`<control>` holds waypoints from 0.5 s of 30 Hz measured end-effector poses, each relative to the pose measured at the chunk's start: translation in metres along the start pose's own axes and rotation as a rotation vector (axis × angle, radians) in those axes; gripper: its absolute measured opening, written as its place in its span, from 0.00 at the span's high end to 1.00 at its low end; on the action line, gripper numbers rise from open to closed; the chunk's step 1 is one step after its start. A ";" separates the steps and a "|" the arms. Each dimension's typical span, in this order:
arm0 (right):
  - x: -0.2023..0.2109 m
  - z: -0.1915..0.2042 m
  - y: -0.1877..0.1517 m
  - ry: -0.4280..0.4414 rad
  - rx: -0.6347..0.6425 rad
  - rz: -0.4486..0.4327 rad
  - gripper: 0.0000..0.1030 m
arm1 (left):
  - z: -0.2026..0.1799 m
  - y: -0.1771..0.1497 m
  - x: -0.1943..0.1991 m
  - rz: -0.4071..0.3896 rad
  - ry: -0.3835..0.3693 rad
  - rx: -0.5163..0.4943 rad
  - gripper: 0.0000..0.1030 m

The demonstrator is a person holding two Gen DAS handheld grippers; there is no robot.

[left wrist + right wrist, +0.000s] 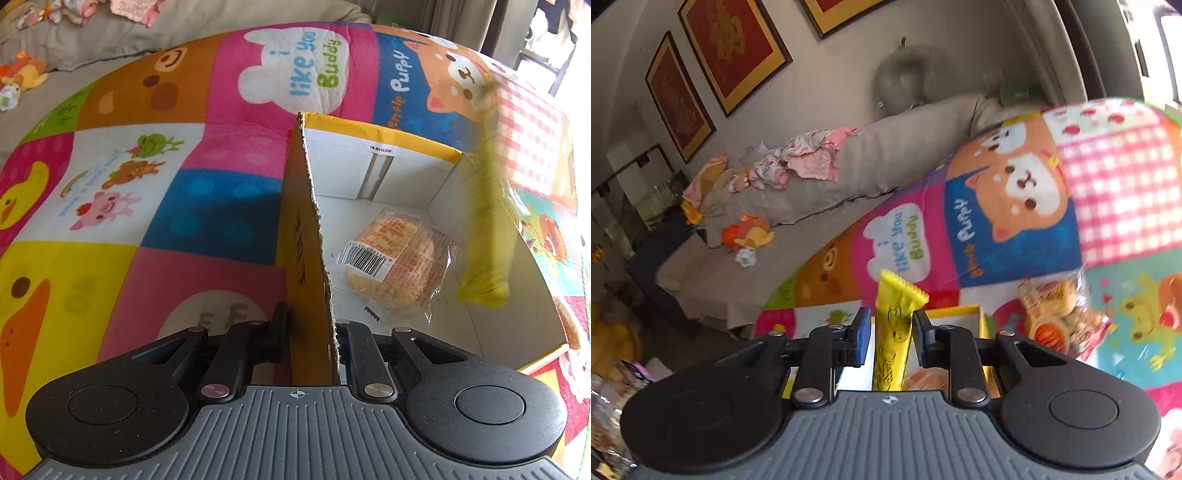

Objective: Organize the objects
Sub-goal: 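Carry the Cheese stick with the right gripper and release it into the box, then grasp the rice-cracker bar in its clear bag with the right gripper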

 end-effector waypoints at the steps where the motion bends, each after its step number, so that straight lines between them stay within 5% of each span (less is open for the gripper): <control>1: 0.000 -0.001 0.000 -0.040 0.039 -0.024 0.67 | 0.000 0.000 0.000 -0.001 -0.002 0.000 0.85; 5: -0.003 -0.027 -0.013 -0.149 0.110 -0.020 0.63 | 0.000 0.000 0.000 -0.003 -0.001 0.001 0.85; 9: -0.005 -0.075 -0.041 -0.266 0.160 0.018 0.34 | 0.000 -0.001 0.000 -0.004 -0.006 -0.001 0.85; 15: -0.013 -0.148 -0.092 -0.445 0.201 0.134 0.33 | -0.002 0.000 0.000 0.000 0.006 -0.007 0.85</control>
Point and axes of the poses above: each gripper's, at about its wrist camera, not at the fingertips, and x roughly against the way its jaws point, z to its left, y to its top, the point moved 5 cm from there along -x, roughly the way its jaws point, and after that the axes turned 13 degrees about -y, right-handed, at the moved point
